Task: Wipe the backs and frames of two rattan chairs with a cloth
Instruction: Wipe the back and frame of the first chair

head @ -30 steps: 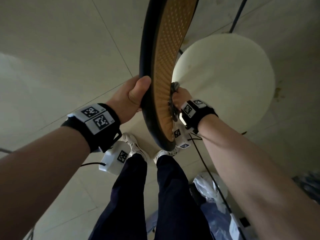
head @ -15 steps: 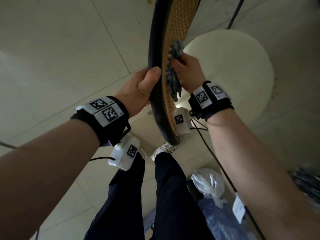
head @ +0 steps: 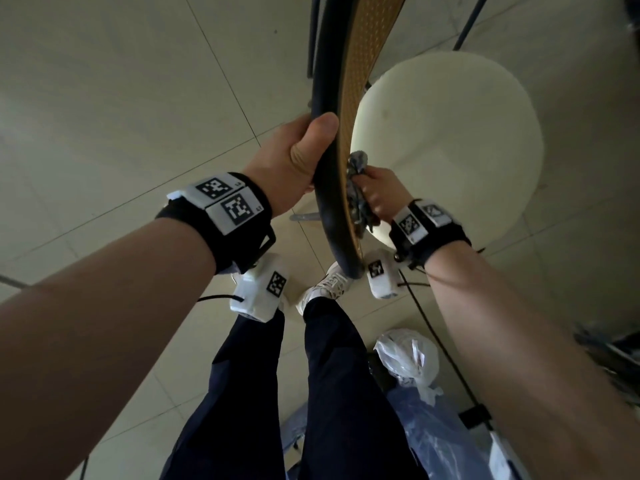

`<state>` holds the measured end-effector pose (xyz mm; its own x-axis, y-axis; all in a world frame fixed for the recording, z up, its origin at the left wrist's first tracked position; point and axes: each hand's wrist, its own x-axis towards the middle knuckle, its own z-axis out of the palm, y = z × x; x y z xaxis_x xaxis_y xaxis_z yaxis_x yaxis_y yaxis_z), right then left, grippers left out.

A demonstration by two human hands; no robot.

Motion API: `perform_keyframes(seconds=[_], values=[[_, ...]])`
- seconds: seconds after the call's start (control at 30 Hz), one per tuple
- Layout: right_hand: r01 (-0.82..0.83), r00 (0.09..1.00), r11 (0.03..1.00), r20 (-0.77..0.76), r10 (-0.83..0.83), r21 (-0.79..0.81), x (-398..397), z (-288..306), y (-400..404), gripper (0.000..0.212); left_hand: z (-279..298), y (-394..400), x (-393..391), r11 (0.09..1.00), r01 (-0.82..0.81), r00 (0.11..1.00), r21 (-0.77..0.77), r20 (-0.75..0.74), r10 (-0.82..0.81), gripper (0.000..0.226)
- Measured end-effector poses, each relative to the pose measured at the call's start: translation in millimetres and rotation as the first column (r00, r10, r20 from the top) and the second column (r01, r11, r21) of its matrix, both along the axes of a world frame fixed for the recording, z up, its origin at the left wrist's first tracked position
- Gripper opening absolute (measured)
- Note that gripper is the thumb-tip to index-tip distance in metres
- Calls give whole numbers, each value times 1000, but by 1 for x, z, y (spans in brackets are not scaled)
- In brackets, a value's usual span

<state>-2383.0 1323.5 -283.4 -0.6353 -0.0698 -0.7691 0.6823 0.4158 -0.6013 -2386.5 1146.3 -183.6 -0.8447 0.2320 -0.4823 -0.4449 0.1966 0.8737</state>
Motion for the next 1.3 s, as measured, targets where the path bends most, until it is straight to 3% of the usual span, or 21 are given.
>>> perform_keyframes(seconds=[0.13,0.37,0.53,0.67,0.83,1.03,1.3], values=[[-53,986,999,-156,53,4,25,35,-2,19,-2,1,1,1000,-25,999,18,-21,26,45],[34,870,982,-478,-120,-184,16,124,-27,22,-1,-4,8,999,32,999,-38,-26,-33,55],[-22,767,999,-642,0,-25,40,156,-49,13,-5,-24,8,988,123,991,-89,64,-117,61],[-70,693,964,-682,232,257,70,158,-49,30,-9,-39,14,995,60,995,-74,85,-54,44],[-65,645,925,-692,325,374,45,165,-63,29,-14,-58,15,952,122,992,-280,4,-126,26],[-68,662,858,-620,420,509,-29,165,-72,28,-11,-60,8,945,127,992,-303,28,-124,16],[-101,624,903,-680,384,417,34,160,-61,25,-7,-59,-9,913,204,975,-354,-10,-221,17]])
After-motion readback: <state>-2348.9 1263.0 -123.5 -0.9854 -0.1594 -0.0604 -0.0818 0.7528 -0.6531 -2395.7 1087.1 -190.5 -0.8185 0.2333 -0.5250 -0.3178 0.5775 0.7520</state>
